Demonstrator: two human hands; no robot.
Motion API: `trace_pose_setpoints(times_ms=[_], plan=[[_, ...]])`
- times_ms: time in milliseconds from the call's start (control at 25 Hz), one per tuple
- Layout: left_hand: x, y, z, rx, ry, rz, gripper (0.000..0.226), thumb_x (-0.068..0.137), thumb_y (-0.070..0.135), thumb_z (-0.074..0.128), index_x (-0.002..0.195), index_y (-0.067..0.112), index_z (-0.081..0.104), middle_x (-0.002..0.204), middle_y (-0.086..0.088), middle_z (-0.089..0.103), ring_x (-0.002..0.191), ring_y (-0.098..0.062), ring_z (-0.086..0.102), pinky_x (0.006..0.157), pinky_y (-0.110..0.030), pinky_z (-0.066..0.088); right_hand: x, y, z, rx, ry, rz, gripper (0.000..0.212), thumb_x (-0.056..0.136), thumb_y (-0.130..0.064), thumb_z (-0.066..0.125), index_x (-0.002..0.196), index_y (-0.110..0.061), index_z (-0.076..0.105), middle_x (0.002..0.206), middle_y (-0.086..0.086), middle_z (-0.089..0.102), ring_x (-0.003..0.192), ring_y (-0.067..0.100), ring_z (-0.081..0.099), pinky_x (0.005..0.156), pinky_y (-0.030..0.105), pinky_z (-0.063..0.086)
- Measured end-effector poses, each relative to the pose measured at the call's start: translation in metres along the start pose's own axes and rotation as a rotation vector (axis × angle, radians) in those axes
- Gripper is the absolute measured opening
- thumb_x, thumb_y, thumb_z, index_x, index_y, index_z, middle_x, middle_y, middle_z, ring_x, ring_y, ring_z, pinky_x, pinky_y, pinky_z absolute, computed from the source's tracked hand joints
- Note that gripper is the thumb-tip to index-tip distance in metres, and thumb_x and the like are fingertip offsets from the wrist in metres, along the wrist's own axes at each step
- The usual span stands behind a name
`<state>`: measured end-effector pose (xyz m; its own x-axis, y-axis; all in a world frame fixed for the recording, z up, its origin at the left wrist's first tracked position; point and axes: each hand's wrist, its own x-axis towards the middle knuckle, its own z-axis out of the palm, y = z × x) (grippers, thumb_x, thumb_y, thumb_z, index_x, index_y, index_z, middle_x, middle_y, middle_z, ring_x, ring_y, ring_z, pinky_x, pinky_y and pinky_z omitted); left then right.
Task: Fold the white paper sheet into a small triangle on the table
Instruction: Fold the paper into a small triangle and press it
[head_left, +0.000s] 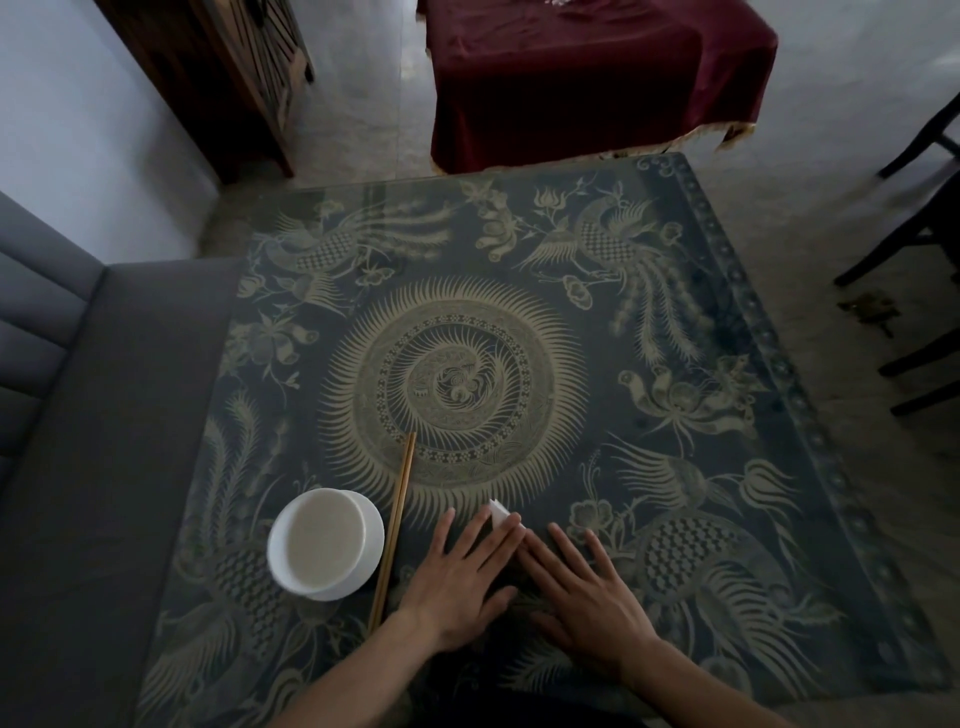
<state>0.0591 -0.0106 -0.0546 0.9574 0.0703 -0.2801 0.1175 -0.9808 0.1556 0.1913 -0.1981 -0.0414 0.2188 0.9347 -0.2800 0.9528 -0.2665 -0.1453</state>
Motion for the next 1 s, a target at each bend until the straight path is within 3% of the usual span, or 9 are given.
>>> trace_pose_setpoints(times_ms=[120, 280, 360, 480, 600, 720, 880, 1000], plan=[[0.003, -0.011, -0.002, 0.014, 0.012, -0.04, 0.063, 0.102, 0.054, 0.023, 0.156, 0.029, 0.001, 0.164, 0.011, 0.001, 0.149, -0.027, -0.004, 0.113, -0.059, -0.003, 0.001, 0.002, 0.0, 0.006, -0.004, -0.003, 0.073, 0.092, -0.062, 0.041, 0.151, -0.021, 0.029, 0.159, -0.001, 0.024, 0.144, 0.028, 0.022, 0.108, 0.054, 0.018], [0.008, -0.021, -0.01, 0.018, 0.007, -0.139, 0.065, 0.102, 0.056, 0.014, 0.156, 0.023, 0.0, 0.163, 0.01, -0.009, 0.148, -0.026, -0.016, 0.114, -0.059, -0.006, 0.0, 0.001, 0.002, 0.014, -0.005, -0.002, 0.072, 0.092, -0.061, 0.042, 0.15, -0.021, 0.032, 0.158, -0.002, 0.025, 0.145, 0.027, 0.021, 0.108, 0.055, 0.018], [0.003, -0.013, -0.009, 0.011, 0.042, -0.105, 0.069, 0.102, 0.056, 0.019, 0.156, 0.018, 0.002, 0.164, 0.003, -0.008, 0.149, -0.026, -0.011, 0.115, -0.057, -0.005, 0.001, 0.0, 0.004, 0.032, -0.002, 0.009, 0.074, 0.091, -0.061, 0.044, 0.152, -0.021, 0.029, 0.159, -0.002, 0.023, 0.145, 0.026, 0.019, 0.108, 0.055, 0.018], [-0.011, 0.01, 0.008, -0.001, 0.029, 0.035, 0.071, 0.1, 0.055, 0.032, 0.156, 0.016, 0.013, 0.164, 0.0, 0.009, 0.15, -0.023, 0.001, 0.114, -0.056, 0.004, 0.001, -0.001, 0.006, 0.036, 0.009, 0.008, 0.076, 0.09, -0.06, 0.047, 0.152, -0.02, 0.027, 0.16, -0.003, 0.023, 0.145, 0.027, 0.019, 0.108, 0.055, 0.018], [-0.022, 0.018, 0.018, -0.016, 0.018, -0.046, 0.065, 0.101, 0.051, 0.032, 0.155, 0.016, 0.019, 0.163, 0.002, 0.014, 0.15, -0.02, 0.002, 0.111, -0.057, 0.011, 0.0, -0.001, 0.004, 0.023, 0.022, 0.002, 0.075, 0.09, -0.06, 0.047, 0.151, -0.021, 0.03, 0.158, -0.003, 0.025, 0.145, 0.026, 0.022, 0.107, 0.054, 0.019], [-0.025, 0.016, 0.016, -0.009, 0.034, -0.081, 0.06, 0.103, 0.048, 0.028, 0.155, 0.019, 0.019, 0.163, 0.005, 0.013, 0.15, -0.022, 0.004, 0.112, -0.058, 0.01, 0.0, 0.001, -0.001, 0.01, 0.022, 0.001, 0.074, 0.089, -0.06, 0.046, 0.15, -0.021, 0.033, 0.157, -0.003, 0.028, 0.143, 0.026, 0.025, 0.107, 0.053, 0.019], [-0.032, 0.013, 0.014, -0.02, 0.064, -0.127, 0.056, 0.104, 0.045, 0.026, 0.154, 0.021, 0.024, 0.163, 0.009, 0.014, 0.15, -0.022, 0.005, 0.113, -0.059, 0.009, -0.001, 0.001, -0.001, 0.026, 0.041, -0.006, 0.072, 0.091, -0.06, 0.043, 0.151, -0.023, 0.031, 0.158, -0.005, 0.023, 0.147, 0.023, 0.008, 0.108, 0.052, 0.015], [-0.035, 0.014, 0.012, -0.028, 0.127, -0.138, 0.052, 0.102, 0.042, 0.033, 0.149, 0.02, 0.036, 0.16, 0.007, 0.026, 0.149, -0.022, 0.014, 0.113, -0.057, 0.012, -0.001, 0.002, -0.001, 0.038, 0.034, 0.001, 0.072, 0.09, -0.059, 0.045, 0.151, -0.022, 0.031, 0.158, -0.005, 0.022, 0.145, 0.021, -0.001, 0.107, 0.053, 0.015]])
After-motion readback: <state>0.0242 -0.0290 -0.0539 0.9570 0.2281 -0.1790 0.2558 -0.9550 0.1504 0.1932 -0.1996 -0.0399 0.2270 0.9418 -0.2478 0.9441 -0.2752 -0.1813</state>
